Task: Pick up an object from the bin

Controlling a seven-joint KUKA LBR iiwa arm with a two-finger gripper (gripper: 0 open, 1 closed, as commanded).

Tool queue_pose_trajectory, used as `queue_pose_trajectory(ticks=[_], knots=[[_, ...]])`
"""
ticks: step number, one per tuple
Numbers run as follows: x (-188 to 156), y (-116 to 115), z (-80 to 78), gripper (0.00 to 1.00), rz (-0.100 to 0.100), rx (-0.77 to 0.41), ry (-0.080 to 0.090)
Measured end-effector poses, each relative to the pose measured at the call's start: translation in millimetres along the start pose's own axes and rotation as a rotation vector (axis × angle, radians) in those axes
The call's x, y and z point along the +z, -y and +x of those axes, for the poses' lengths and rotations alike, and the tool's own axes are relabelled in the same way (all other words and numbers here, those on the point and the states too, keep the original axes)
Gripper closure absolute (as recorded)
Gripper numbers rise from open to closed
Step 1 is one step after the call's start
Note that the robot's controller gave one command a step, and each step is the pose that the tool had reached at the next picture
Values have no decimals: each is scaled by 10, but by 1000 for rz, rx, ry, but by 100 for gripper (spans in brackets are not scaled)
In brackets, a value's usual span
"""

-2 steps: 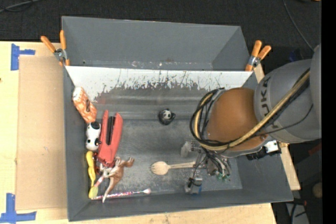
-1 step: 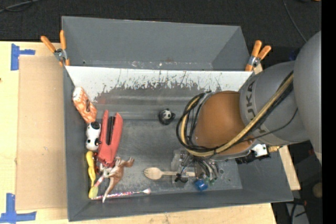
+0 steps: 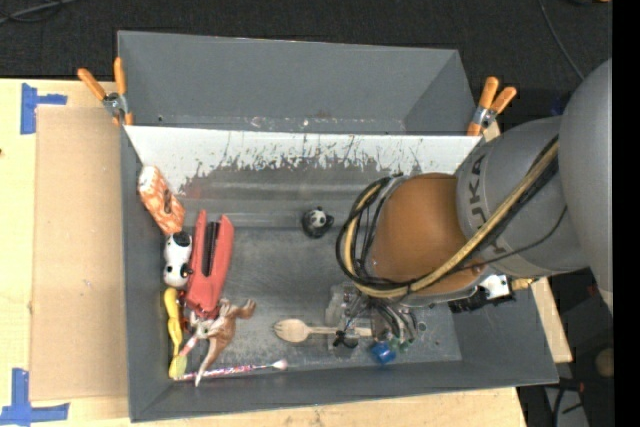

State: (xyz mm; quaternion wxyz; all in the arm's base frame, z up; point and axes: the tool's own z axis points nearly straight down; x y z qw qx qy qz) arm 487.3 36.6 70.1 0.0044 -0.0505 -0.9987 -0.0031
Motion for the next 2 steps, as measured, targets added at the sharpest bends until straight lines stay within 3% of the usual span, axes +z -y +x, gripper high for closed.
queue_pose_trajectory(ticks=[1, 2], knots=[[-571, -29, 29, 100, 2, 5, -7], [-1401, 128, 41, 100, 2, -33, -11]])
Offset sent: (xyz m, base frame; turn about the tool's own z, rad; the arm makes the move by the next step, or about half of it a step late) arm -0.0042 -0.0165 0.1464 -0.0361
